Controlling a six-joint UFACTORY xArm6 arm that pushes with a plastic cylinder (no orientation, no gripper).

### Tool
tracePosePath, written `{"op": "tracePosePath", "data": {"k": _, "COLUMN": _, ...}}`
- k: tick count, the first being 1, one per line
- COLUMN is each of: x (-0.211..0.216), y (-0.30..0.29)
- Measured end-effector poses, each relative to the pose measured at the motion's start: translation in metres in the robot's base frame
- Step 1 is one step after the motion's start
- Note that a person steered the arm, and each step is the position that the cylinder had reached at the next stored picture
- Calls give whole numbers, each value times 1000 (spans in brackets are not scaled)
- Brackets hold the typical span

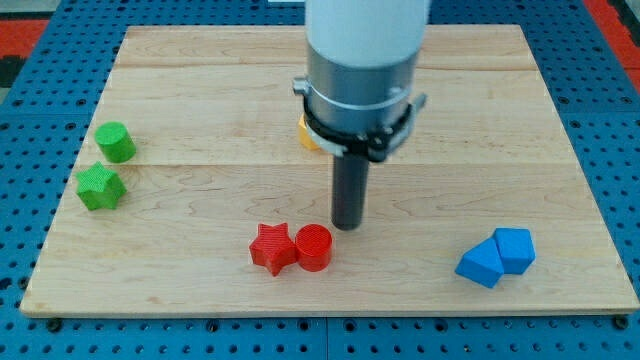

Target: Move the green star to the right of the yellow heart

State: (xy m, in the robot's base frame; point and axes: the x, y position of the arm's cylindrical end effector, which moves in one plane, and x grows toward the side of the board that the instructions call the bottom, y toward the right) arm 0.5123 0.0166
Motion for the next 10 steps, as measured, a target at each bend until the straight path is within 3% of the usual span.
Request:
{"op": "tracePosePath", "data": {"k": 1, "x": -17, "y": -37}}
{"op": "tracePosePath", "data": {"k": 3, "x": -4, "y": -84}}
{"op": "tracePosePath", "data": {"k": 8, "x": -4, "y": -155}}
{"op": "tracePosePath", "data": {"k": 10, "x": 25, "y": -211}}
